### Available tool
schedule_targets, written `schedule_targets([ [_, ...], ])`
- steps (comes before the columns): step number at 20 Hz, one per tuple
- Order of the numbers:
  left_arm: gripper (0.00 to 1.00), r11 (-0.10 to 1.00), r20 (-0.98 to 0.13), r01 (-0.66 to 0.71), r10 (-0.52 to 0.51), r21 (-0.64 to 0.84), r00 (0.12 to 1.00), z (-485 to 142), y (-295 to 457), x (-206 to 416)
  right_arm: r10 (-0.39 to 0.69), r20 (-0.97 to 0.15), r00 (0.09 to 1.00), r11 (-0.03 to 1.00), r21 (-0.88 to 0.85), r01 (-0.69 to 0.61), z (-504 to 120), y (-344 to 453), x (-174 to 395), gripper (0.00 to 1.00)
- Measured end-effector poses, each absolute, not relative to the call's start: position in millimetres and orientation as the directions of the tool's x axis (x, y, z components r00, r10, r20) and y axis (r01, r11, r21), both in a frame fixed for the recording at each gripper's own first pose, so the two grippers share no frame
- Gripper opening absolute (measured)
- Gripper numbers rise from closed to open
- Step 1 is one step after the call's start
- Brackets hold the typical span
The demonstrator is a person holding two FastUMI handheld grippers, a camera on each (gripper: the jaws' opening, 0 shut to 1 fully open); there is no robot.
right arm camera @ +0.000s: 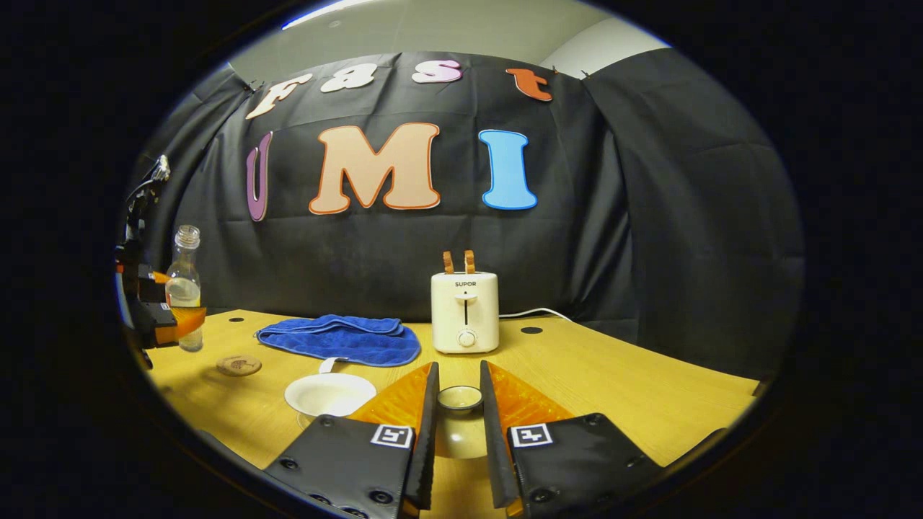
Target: Open the teacup lid with one hand, grasp the water bottle and pour water into the teacup with the other hand; after pouring, place the water bottle on the coaster and then close the teacup lid.
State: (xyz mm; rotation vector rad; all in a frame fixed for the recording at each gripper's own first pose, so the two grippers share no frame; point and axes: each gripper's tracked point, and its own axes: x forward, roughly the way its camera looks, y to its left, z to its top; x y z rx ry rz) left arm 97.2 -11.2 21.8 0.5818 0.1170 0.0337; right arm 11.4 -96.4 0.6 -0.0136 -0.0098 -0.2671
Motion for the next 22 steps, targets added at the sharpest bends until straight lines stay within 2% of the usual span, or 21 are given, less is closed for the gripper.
schedule_targets([
  [4, 0.67, 0.661, -0.06, 0.02, 0.038, 0.75, 0.997, 31.5, -29.9, 110.5, -0.278, 0.012, 0.96, 0.96, -0.014, 0.279, 1.5, -103.9, 9.4, 0.35],
  [7, 0.67, 0.53, -0.079, 0.066, 0.001, 0.845, 0.997, 17.9, -52.1, 116.6, -0.281, 0.011, 0.96, 0.96, -0.014, 0.281, 1.6, -106.1, 9.7, 0.34],
  [11, 0.67, 0.397, -0.134, 0.141, -0.045, 0.907, 0.99, -4.8, -78.6, 117.4, -0.274, 0.011, 0.962, 0.962, -0.015, 0.274, 2.0, -107.4, 8.8, 0.34],
  [15, 0.67, 0.262, -0.172, 0.179, -0.05, 0.948, 0.984, -18.0, -88.5, 121.4, -0.281, 0.011, 0.96, 0.96, -0.015, 0.281, 1.8, -112.7, 8.2, 0.35],
  [22, 0.67, 0.075, -0.178, 0.181, -0.044, 0.981, 0.983, -21.4, -93.8, 123.0, -0.287, 0.012, 0.958, 0.958, -0.015, 0.287, 2.2, -114.9, 7.2, 0.35],
])
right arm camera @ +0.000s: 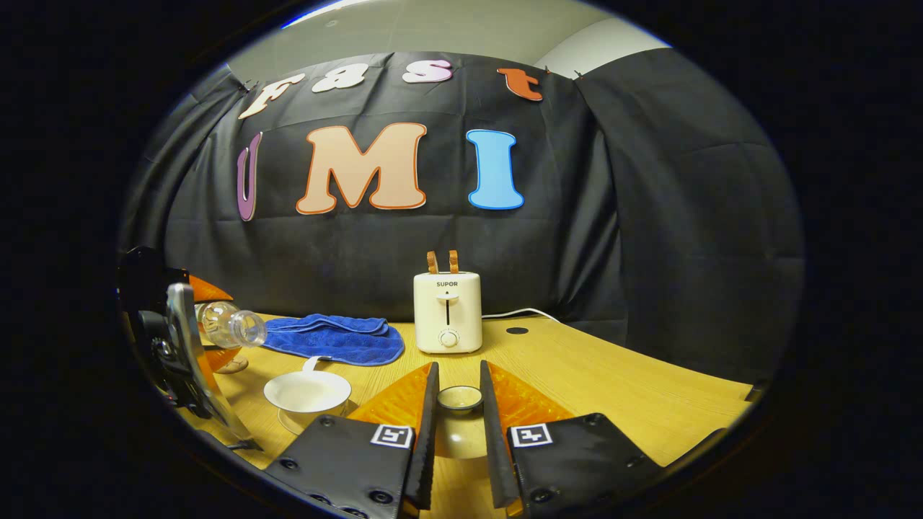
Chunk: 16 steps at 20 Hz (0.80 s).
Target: Open the teacup lid with one hand, grasp the water bottle and pour water into the teacup with the other hand; after pouring, place the water bottle on the coaster and then close the teacup lid.
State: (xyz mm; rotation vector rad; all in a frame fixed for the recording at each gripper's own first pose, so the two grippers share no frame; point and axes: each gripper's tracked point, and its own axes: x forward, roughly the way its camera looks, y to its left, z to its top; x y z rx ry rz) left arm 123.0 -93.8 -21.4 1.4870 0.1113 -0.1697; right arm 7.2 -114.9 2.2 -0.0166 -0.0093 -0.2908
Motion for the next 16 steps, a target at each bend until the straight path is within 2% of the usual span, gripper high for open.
schedule_targets([
  [10, 0.67, -0.139, -0.17, 0.163, -0.04, 0.977, 0.985, -16.5, -99.1, 128.7, -0.291, 0.011, 0.957, 0.957, -0.016, 0.291, 1.9, -115.8, 7.3, 0.35],
  [16, 0.67, -0.191, -0.158, 0.147, -0.044, 0.97, 0.986, -9.4, -101.9, 126.9, -0.291, 0.011, 0.957, 0.956, -0.016, 0.291, 2.3, -116.2, 6.7, 0.35],
])
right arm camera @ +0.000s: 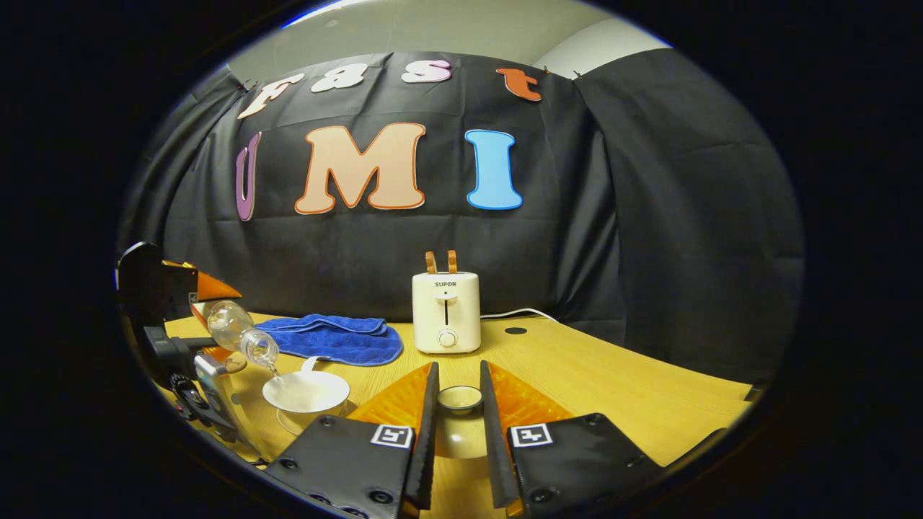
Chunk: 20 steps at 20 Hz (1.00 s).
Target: Open the teacup lid with one hand, grasp the water bottle and pour water into the teacup with the other hand; after pouring, place the water bottle on the coaster and then close the teacup lid.
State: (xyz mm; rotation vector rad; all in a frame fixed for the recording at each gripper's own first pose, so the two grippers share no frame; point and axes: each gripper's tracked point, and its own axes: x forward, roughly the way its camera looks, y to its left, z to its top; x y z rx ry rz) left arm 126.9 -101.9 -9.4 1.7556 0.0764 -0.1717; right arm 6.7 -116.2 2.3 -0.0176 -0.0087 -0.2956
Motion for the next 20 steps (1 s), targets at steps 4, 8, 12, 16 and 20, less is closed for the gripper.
schedule_targets([
  [4, 0.67, -0.223, -0.16, 0.149, -0.034, 0.963, 0.987, -6.1, -100.9, 128.8, -0.291, 0.011, 0.957, 0.957, -0.016, 0.291, 2.4, -116.6, 6.8, 0.35],
  [8, 0.67, -0.259, -0.151, 0.137, -0.033, 0.956, 0.988, -1.7, -101.4, 129.6, -0.291, 0.011, 0.957, 0.957, -0.016, 0.291, 2.7, -116.5, 6.6, 0.34],
  [12, 0.67, -0.308, -0.13, 0.11, -0.044, 0.945, 0.991, 5.8, -104.0, 128.3, -0.291, 0.011, 0.957, 0.957, -0.016, 0.291, 2.7, -116.3, 6.7, 0.34],
  [16, 0.67, -0.352, -0.107, 0.078, -0.063, 0.933, 0.992, 22.2, -107.5, 128.6, -0.291, 0.011, 0.957, 0.957, -0.016, 0.291, 2.9, -116.8, 6.8, 0.35],
  [20, 0.67, -0.389, -0.075, 0.04, -0.074, 0.92, 0.994, 39.8, -110.9, 128.7, -0.291, 0.011, 0.957, 0.957, -0.016, 0.291, 2.5, -116.9, 6.3, 0.35],
])
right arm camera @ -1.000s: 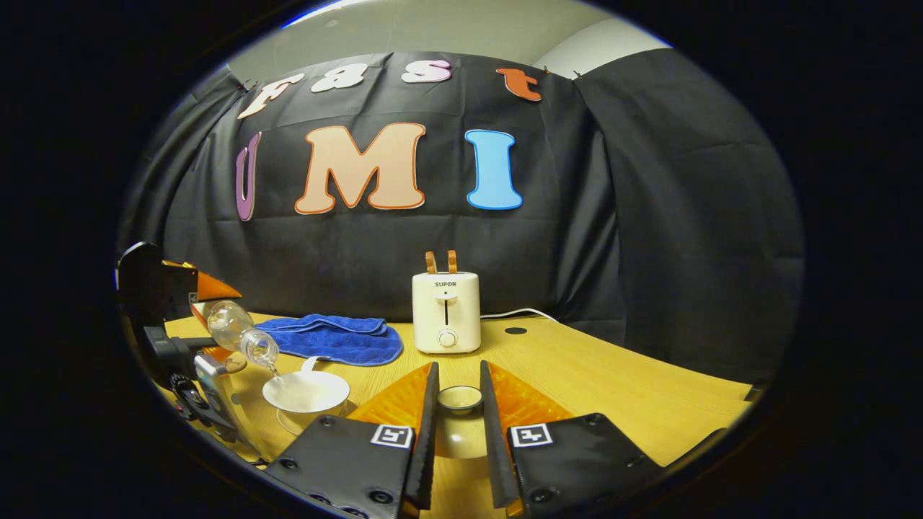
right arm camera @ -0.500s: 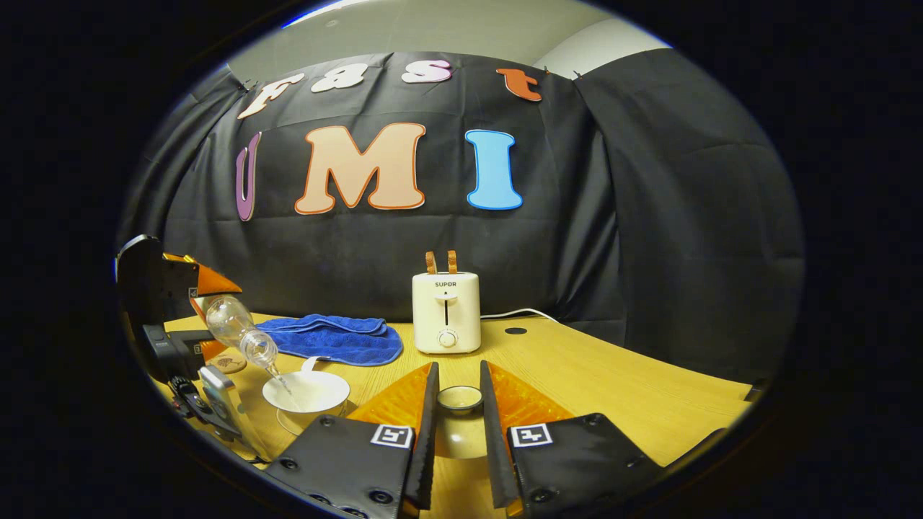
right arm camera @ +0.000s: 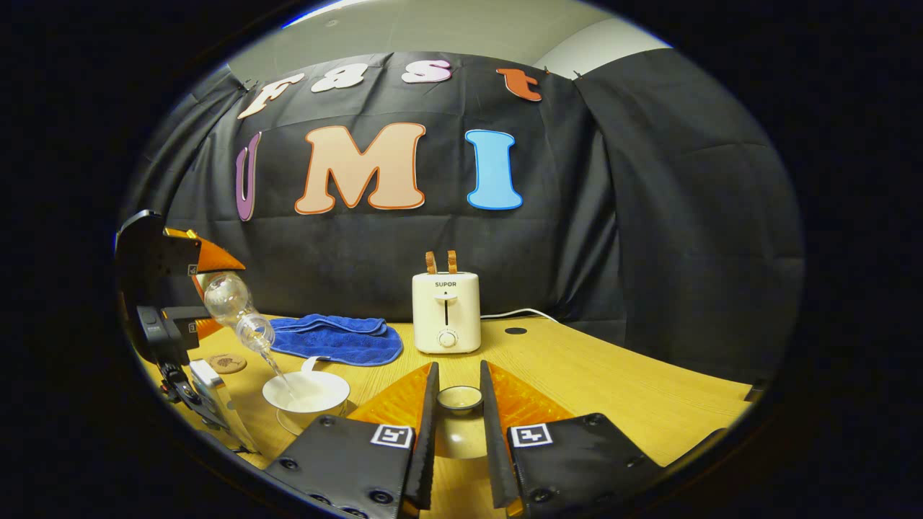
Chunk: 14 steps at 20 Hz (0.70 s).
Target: Open the teacup lid with one hand, grasp the water bottle and pour water into the teacup with the other hand; after pouring, place the water bottle on the coaster and then close the teacup lid.
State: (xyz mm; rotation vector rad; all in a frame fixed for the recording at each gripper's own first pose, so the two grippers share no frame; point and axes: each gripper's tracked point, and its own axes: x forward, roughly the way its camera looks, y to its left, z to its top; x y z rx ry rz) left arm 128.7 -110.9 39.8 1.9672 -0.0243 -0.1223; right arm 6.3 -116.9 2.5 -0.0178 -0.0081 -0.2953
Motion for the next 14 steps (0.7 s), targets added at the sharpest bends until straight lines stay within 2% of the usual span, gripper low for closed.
schedule_targets([
  [10, 0.66, -0.469, -0.025, -0.024, -0.099, 0.883, 0.995, 69.7, -118.0, 132.0, -0.299, 0.012, 0.954, 0.954, -0.016, 0.299, 2.9, -118.0, 6.8, 0.35],
  [14, 0.66, -0.463, -0.027, -0.027, -0.109, 0.886, 0.994, 66.7, -121.7, 130.8, -0.299, 0.013, 0.954, 0.954, -0.016, 0.299, 3.1, -117.7, 6.7, 0.34],
])
